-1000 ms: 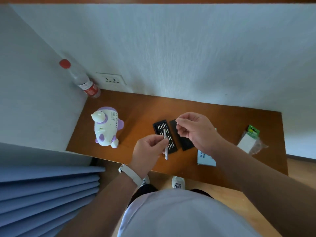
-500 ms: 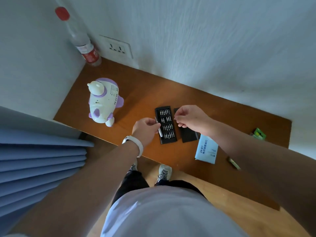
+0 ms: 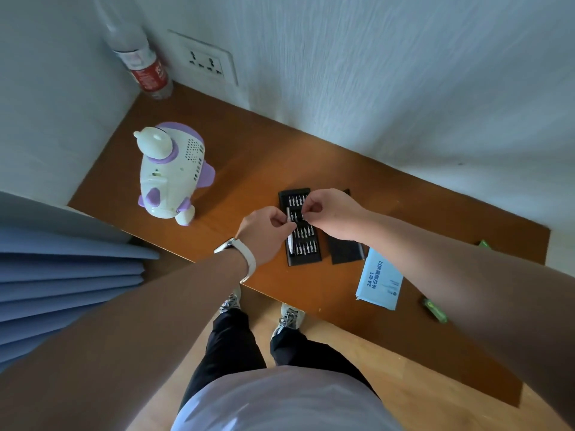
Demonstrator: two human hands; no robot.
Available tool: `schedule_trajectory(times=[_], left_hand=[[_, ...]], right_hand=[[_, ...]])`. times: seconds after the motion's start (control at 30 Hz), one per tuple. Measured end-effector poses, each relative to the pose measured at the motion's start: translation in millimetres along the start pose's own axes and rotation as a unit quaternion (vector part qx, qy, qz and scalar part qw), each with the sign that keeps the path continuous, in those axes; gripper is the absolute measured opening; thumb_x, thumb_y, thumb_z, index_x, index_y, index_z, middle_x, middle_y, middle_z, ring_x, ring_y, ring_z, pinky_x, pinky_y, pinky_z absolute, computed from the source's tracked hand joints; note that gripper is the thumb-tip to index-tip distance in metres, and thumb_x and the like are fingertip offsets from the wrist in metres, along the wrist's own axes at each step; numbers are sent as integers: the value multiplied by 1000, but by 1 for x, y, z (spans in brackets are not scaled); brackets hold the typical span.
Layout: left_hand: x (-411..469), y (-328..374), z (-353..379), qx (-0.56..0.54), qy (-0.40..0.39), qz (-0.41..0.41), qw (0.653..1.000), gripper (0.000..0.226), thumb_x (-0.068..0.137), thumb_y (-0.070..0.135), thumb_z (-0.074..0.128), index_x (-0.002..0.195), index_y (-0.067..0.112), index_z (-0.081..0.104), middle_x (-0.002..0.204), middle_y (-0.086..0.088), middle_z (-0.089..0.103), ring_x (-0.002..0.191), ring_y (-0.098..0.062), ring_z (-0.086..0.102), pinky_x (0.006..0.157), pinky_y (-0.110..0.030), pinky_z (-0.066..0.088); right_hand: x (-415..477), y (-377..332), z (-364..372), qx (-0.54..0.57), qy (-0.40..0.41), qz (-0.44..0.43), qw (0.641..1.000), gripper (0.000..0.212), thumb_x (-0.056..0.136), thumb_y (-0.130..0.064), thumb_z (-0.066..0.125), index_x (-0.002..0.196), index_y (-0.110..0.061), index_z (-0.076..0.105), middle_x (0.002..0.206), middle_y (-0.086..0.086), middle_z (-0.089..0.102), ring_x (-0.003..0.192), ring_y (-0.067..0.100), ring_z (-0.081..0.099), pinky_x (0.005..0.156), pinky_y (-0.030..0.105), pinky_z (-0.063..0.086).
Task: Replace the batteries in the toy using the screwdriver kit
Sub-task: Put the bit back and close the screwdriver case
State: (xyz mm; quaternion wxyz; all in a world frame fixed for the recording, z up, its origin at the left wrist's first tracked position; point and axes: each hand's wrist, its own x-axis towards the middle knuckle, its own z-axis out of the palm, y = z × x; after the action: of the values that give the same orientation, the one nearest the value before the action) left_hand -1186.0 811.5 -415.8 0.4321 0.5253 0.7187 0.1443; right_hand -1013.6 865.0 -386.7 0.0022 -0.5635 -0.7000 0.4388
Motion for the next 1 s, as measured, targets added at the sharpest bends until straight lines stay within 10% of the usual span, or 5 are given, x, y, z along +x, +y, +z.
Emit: schedule_trajectory(times=[0.67, 1.0], left_hand=[[3, -5, 10, -61, 42, -30, 997, 29, 91, 33, 69, 119, 29, 60, 88, 15, 66, 76, -1, 63, 54, -14, 44], [5, -4, 11, -66, 38, -41, 996, 28, 93, 28, 68, 121, 27, 64, 90, 18, 63, 77, 0, 62, 53, -11, 42]], right_hand=[[5, 3, 21, -22, 60, 35, 997, 7, 93, -21, 59, 92, -27, 57, 90, -6, 62, 73, 9, 61, 62, 30, 57], [3, 1, 24, 45, 137, 109, 983, 46, 83, -22, 76, 117, -17, 45, 108, 3, 59, 85, 15, 61, 56, 22, 48]])
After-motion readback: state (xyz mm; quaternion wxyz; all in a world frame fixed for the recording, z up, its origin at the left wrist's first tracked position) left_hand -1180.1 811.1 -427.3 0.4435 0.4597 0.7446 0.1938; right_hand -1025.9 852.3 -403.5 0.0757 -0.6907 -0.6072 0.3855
